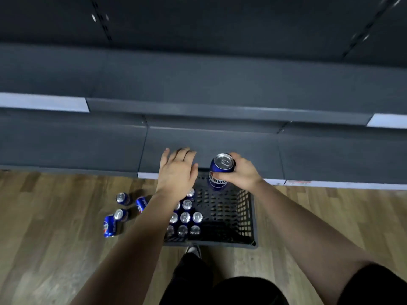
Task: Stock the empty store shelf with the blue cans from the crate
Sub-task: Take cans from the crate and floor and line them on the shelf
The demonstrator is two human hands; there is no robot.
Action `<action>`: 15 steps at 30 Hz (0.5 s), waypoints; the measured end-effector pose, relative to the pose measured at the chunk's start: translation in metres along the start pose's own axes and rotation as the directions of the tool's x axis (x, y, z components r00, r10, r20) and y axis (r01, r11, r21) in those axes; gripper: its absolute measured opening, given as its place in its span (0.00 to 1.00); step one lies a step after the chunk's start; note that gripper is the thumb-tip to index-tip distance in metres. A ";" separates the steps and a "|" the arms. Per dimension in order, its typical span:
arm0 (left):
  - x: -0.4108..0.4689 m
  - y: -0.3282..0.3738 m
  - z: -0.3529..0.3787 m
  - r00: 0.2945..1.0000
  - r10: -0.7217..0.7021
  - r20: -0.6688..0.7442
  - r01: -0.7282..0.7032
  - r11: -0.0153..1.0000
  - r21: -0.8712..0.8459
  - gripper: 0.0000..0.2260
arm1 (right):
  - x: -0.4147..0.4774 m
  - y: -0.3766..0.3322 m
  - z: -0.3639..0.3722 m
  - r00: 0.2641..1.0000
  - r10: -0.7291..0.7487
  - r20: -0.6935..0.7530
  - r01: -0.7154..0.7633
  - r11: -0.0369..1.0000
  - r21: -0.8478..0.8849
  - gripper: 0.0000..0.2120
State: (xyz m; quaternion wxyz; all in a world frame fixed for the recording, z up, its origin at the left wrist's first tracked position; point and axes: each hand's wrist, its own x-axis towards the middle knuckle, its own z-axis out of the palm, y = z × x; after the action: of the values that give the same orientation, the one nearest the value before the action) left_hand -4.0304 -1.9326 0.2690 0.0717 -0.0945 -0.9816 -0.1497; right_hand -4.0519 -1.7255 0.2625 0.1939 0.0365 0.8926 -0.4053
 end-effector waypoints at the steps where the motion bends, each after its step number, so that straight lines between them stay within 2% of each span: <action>1: 0.007 0.008 -0.021 1.000 0.010 -0.019 -0.010 1.000 -0.002 0.21 | -0.008 -0.017 -0.016 1.000 -0.014 -0.011 0.014 1.000 0.022 0.30; 3: 0.019 0.022 -0.061 0.998 0.033 -0.049 -0.033 0.999 0.002 0.20 | -0.022 -0.050 -0.046 0.999 -0.033 -0.038 0.036 0.997 0.075 0.33; 6: 0.038 0.038 -0.111 0.995 0.059 -0.076 -0.058 0.998 0.006 0.16 | -0.040 -0.092 -0.086 0.995 -0.079 -0.060 0.087 0.988 0.129 0.31; 15: 0.087 0.067 -0.210 0.978 0.124 -0.165 -0.122 0.992 0.025 0.17 | -0.064 -0.176 -0.166 0.957 -0.225 -0.183 0.250 0.959 0.132 0.25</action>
State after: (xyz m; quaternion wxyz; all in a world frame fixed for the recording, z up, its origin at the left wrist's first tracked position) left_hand -4.0779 -1.9196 0.5011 0.1633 -0.1416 -0.9655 -0.1452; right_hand -4.0849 -1.7148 0.5102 0.0650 -0.0226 0.8697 -0.4888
